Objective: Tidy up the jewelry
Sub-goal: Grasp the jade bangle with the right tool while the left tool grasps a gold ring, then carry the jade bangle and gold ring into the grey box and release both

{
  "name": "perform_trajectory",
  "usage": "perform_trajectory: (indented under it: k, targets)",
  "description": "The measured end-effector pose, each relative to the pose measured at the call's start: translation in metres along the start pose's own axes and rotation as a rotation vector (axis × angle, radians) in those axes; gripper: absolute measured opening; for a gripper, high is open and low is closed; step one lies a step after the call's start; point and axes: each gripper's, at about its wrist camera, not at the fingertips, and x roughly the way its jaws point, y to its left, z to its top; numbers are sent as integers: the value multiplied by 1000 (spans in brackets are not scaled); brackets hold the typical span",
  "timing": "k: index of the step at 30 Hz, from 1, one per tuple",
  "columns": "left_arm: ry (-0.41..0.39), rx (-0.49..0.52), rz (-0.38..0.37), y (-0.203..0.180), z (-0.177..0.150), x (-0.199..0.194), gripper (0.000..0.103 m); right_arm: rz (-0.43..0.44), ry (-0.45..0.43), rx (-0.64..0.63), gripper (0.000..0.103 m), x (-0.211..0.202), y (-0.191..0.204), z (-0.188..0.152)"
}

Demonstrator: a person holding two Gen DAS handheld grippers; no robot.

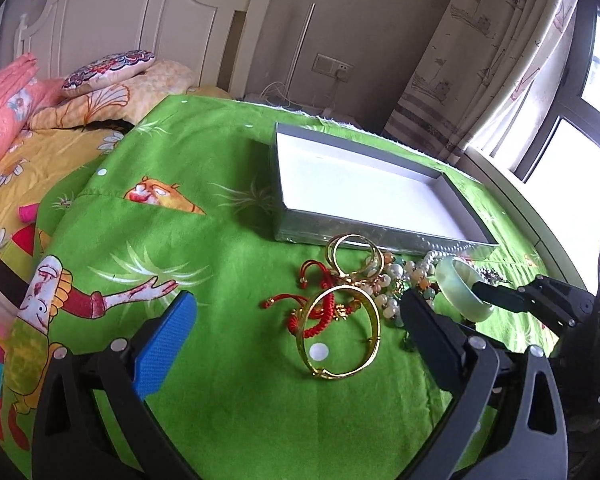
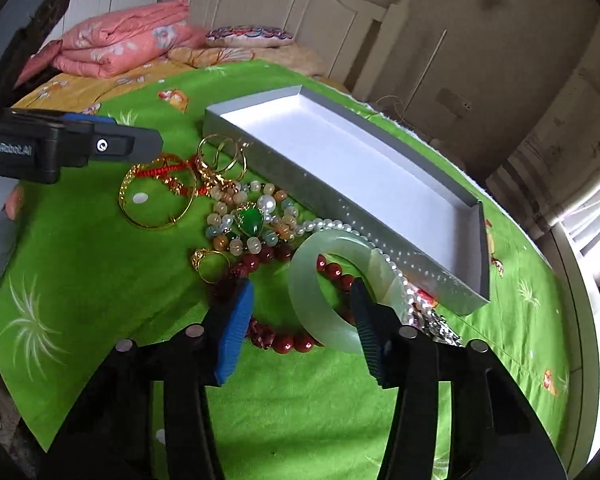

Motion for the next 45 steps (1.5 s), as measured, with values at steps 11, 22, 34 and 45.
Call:
perform_trajectory:
  k: [11,22,34,45]
  targets:
    - [41,157,-88,-31,-8,5,92,110,-13,60,21,19,-16,1]
    - [110,65,-94,-17,5,18,69,152,-211,325,19,-25,-48,-24]
    - [193,162,1,-43,34,69,64,146,-249,368,19,-33,-52,-26]
    - [121,213,20,-53,27,58,38,143,-258,383,19,-35,-54,-28]
